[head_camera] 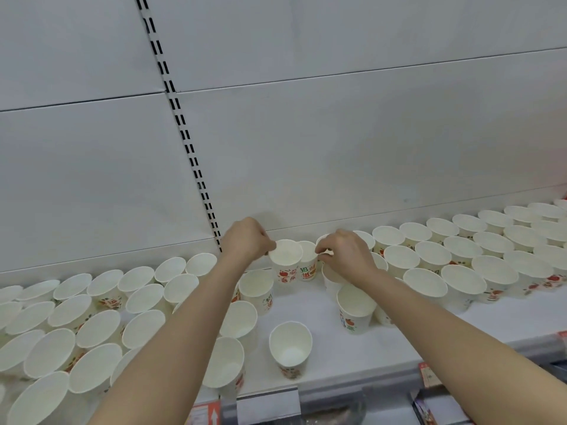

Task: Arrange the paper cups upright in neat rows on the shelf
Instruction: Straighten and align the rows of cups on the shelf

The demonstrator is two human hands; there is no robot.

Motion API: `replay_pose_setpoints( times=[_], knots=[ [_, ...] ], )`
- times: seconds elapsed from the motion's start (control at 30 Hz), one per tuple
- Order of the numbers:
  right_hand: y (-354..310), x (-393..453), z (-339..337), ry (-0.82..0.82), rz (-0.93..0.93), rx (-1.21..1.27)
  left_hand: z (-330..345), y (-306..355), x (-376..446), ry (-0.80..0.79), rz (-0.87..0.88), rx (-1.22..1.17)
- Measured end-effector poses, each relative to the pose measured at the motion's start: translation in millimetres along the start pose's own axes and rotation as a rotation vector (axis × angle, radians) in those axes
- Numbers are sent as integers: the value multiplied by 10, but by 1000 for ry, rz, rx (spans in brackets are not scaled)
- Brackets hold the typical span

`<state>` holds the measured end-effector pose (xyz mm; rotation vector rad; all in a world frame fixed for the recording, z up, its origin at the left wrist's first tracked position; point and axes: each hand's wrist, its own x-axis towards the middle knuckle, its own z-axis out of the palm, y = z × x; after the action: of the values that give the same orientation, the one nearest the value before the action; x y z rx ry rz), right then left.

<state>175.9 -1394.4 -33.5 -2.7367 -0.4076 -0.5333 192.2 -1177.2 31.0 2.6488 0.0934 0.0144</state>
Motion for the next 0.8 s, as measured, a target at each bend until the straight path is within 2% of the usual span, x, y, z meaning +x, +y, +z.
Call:
replay_pose_setpoints(
  times=[0.13, 0.33, 0.47, 0.67, 0.8],
  knots=[
    [-9, -40, -38, -3, -76, -20, 15, 6, -23, 13, -39, 4],
    [-30, 23, 48, -7, -117, -25, -37, -100, 170, 166, -132, -12],
    [-71, 95, 109, -84, -143, -57, 188, -225, 228, 118, -203, 70],
    [-98, 127, 195, -167, -123, -76, 410, -355, 245, 72, -257, 42],
    [-162, 81, 111, -69, -104, 36, 185, -448, 199, 18, -191, 38]
  ],
)
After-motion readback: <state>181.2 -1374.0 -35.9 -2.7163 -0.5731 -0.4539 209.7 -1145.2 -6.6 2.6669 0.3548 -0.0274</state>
